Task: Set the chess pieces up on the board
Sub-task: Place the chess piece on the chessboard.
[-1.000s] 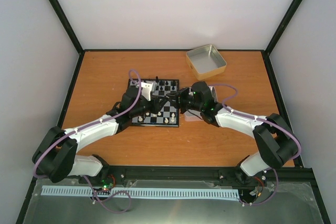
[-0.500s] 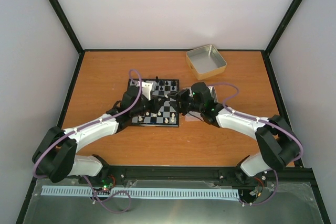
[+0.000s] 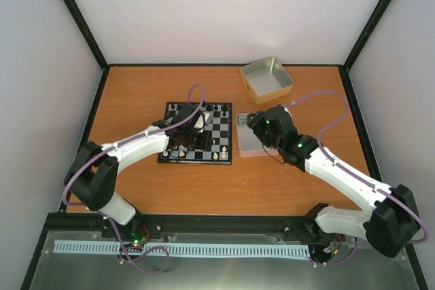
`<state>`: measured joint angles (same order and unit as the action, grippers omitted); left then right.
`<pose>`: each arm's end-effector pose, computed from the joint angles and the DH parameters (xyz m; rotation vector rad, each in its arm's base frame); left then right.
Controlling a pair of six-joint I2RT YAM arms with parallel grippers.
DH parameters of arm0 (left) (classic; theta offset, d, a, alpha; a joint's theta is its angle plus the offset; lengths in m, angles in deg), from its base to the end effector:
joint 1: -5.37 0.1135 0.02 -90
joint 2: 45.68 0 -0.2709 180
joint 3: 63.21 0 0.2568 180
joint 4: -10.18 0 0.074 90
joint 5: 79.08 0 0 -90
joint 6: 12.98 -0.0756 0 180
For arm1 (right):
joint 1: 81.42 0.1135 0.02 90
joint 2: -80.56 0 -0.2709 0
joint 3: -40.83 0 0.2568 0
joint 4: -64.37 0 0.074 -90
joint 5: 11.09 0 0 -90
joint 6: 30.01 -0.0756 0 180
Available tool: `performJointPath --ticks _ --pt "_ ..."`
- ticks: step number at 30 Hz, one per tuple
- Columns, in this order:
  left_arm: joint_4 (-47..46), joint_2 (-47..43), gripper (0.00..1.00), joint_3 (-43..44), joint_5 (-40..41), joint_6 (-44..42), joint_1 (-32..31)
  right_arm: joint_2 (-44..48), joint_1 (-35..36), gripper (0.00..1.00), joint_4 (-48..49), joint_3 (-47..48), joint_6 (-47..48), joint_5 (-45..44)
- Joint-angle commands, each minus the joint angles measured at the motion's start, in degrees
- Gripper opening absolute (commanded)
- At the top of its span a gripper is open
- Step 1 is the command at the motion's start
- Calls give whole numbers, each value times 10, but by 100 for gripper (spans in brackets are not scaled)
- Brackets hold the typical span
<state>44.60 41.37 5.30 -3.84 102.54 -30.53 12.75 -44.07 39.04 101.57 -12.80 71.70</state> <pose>0.2626 -0.2139 0.1850 0.3497 2.5955 -0.7390 0.2429 0.1735 0.2529 0.7753 2.1649 0.9529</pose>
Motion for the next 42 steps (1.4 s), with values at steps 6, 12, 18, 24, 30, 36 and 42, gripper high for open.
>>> performJointPath --ticks 6,12,18,24,30,36,42 --pt "127 113 2 109 -19 -17 -4 29 -7 57 -55 -17 58 -82" --pt "135 143 3 138 -21 -7 -4 15 -8 57 -41 -26 51 -56" --pt "149 153 7 143 -36 -21 -4 9 -9 57 -37 -26 53 -55" --pt "156 164 8 143 -25 -23 -4 6 -9 57 -30 -27 48 -46" --pt "152 169 9 150 -30 -23 -4 4 -9 57 -32 -27 47 -43" --pt "157 172 15 156 -29 -25 -4 2 -9 56 -28 -25 51 -36" --pt "158 170 17 161 -26 -25 -4 0 -9 56 -27 -22 53 -34"
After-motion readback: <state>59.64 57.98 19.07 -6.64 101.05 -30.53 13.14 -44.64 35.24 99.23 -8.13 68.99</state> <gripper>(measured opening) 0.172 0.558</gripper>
